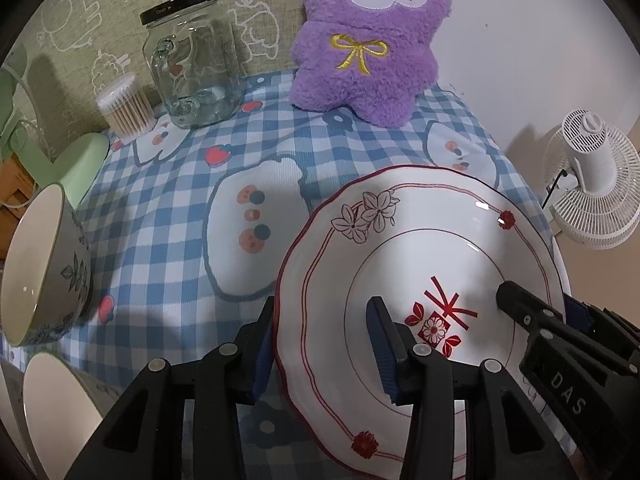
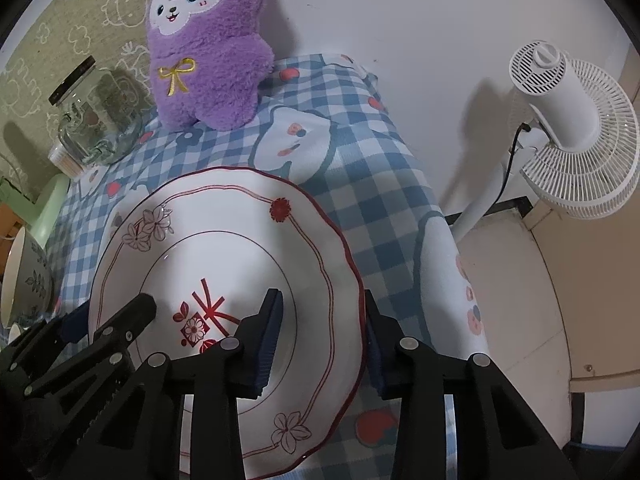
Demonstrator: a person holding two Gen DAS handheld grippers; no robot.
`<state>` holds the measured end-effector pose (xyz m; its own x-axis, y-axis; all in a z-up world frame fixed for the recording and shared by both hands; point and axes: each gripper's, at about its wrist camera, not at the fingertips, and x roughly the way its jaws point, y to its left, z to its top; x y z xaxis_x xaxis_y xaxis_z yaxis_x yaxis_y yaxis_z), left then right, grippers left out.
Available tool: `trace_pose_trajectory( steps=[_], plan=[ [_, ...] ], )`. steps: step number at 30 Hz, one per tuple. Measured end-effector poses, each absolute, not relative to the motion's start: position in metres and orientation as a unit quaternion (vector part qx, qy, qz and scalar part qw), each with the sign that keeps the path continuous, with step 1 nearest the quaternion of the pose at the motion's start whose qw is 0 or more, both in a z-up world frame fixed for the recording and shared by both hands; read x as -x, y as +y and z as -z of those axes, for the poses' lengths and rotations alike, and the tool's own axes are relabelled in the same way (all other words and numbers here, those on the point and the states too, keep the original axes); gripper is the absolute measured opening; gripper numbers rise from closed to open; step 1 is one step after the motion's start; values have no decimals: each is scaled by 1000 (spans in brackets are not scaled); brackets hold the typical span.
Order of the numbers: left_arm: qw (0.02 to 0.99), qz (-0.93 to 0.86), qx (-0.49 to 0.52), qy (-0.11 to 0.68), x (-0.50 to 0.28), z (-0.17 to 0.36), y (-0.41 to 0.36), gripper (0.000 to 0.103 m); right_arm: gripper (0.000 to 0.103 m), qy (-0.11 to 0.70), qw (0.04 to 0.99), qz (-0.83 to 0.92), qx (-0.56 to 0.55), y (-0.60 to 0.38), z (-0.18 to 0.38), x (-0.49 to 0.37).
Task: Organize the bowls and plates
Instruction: 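Lift the red-rimmed plate with both tools and carry it toward the yellow plates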
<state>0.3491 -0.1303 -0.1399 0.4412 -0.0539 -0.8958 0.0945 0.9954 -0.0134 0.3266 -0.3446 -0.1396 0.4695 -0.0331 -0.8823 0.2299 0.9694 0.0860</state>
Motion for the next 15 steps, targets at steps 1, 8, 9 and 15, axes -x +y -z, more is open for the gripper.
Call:
trace_pose_trajectory(
  steps=[1, 8, 9, 15],
  plan=[
    [848, 44, -19, 528, -348, 140, -130, 42, 40, 508, 852, 79, -95, -345, 139, -325],
    [846, 50, -26, 531, -334, 137, -132, 37, 37, 506, 852, 85, -101, -349, 137, -314],
    [845, 52, -26, 532, -332, 137, -132, 36, 37, 506, 852, 86, -99, -350, 137, -312],
    [843, 59, -27, 534, -321, 135, -135, 34, 37, 507, 852, 86, -94, -352, 136, -300]
  ],
)
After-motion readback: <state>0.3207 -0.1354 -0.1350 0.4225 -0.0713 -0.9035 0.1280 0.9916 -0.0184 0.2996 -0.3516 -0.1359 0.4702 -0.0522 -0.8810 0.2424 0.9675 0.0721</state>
